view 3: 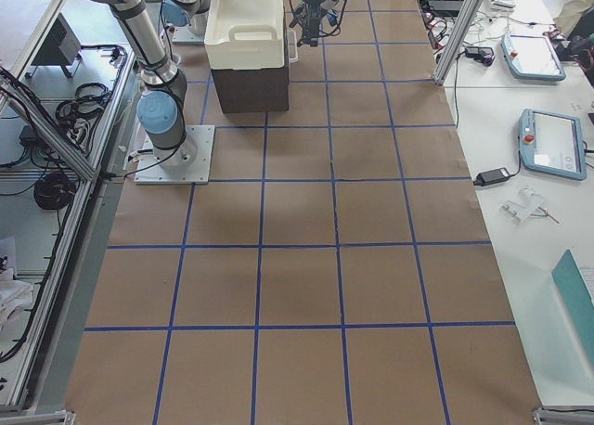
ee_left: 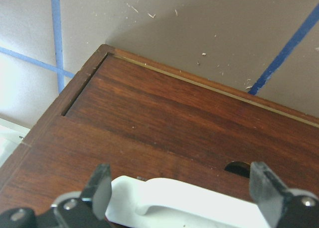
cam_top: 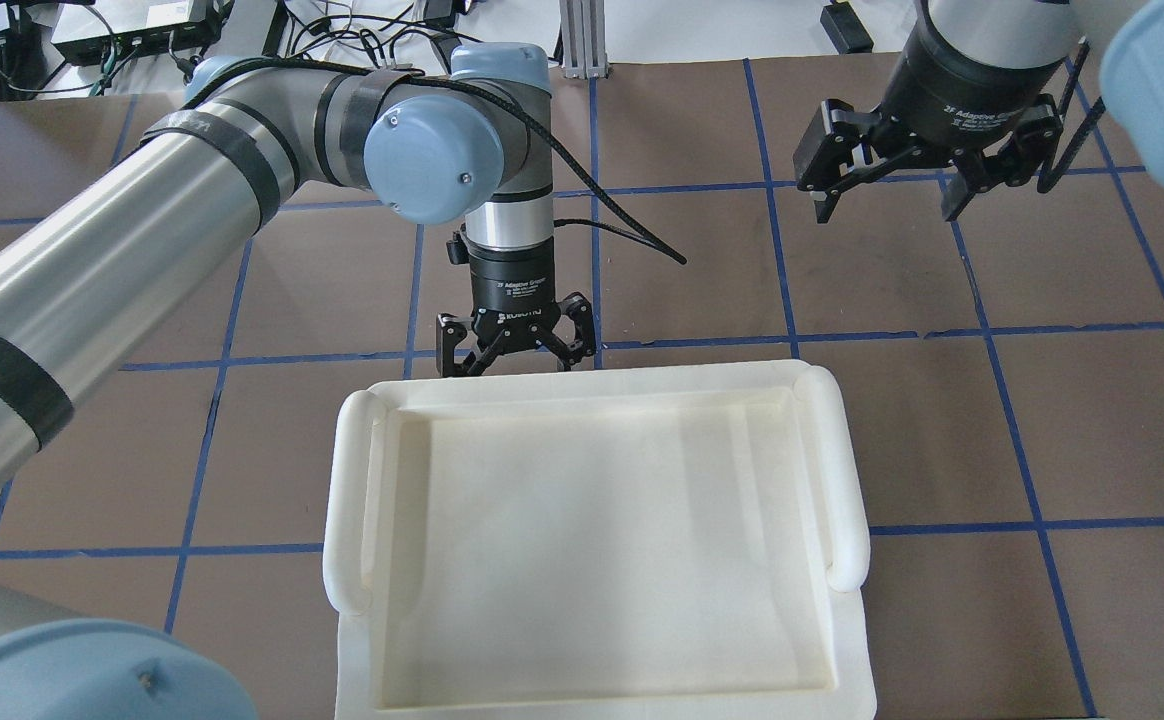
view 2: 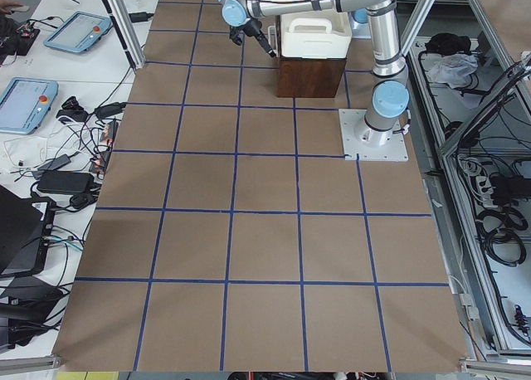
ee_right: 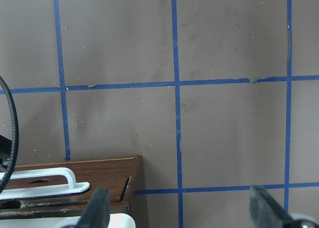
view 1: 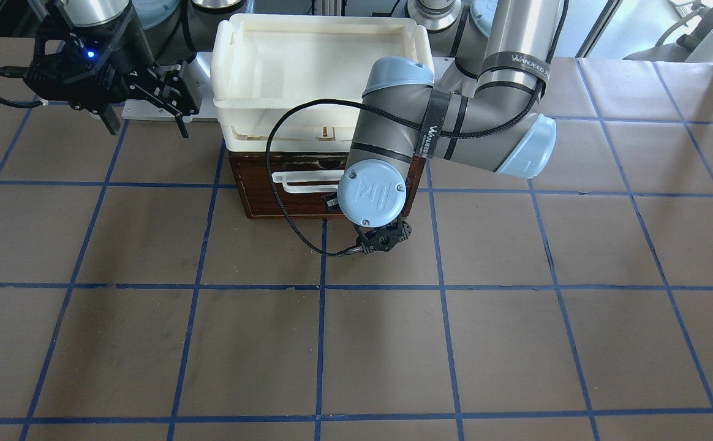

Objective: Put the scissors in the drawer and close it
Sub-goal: 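Hold the left gripper against the closed drawer front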

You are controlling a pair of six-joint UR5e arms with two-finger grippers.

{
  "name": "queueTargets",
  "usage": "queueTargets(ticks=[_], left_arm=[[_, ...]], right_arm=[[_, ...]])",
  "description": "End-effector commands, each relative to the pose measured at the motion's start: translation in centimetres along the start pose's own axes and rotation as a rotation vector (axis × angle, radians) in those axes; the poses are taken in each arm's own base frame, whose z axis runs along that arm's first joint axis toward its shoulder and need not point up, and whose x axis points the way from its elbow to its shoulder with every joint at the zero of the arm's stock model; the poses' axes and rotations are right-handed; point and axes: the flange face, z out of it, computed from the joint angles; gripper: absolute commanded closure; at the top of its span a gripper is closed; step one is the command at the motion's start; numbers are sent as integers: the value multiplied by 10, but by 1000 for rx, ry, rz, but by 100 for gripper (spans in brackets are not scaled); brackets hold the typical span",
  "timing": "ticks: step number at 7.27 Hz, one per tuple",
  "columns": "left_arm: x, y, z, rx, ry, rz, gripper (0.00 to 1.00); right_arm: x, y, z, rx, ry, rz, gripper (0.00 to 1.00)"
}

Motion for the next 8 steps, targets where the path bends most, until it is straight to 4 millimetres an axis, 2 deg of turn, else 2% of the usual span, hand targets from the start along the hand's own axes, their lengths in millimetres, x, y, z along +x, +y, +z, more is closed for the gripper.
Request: queueTargets(ticks=[1, 2, 3, 5, 6, 8], left_arm=[[-2, 2, -1, -4, -7, -1, 0], [-3, 1, -3, 6, 1, 0, 0], [4, -13, -22, 84, 69, 19, 0], [-5, -17, -65, 194, 168, 19, 0], [-19, -25, -97, 244, 209, 24, 0], [-59, -35, -152, 451, 243, 321, 0]], right_arm=[[0, 0, 0, 0, 2, 0, 0], [0, 0, 0, 0, -2, 0, 0], [0, 0, 0, 0, 0, 0, 0], [1, 0, 0, 1, 8, 0, 0], [1, 0, 0, 1, 8, -2, 0], [0, 0, 0, 1, -1, -5, 0]])
